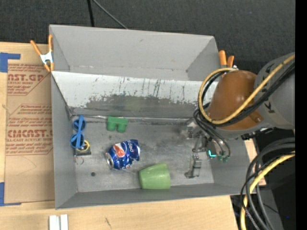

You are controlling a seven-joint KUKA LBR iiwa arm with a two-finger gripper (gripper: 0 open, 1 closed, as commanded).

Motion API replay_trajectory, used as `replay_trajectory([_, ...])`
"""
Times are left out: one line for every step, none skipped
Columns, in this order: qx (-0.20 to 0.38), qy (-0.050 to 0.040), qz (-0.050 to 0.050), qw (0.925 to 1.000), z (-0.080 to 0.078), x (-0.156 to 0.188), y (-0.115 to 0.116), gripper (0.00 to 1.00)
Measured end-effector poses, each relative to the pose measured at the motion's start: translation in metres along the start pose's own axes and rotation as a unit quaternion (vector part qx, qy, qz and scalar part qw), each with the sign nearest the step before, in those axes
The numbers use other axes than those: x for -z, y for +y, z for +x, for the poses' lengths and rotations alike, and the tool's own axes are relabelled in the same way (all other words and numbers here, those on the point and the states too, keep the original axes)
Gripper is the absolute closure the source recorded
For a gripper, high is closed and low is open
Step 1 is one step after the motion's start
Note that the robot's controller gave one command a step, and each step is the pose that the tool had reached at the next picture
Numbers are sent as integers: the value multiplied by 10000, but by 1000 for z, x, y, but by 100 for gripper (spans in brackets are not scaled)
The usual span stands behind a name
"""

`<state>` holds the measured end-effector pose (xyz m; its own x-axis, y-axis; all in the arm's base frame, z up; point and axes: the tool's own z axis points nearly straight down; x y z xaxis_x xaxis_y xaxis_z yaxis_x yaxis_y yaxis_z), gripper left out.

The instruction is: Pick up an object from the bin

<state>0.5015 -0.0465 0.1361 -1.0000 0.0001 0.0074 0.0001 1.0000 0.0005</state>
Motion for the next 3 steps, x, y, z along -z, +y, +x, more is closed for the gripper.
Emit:
replay_trajectory([93,-17,13,10000,2,-70,-104,0])
replay_trajectory([1403,-66,5,9901,-73,-41,-48,0])
replay_trajectory([1328,-16,6,9911,3,-68,-104,0])
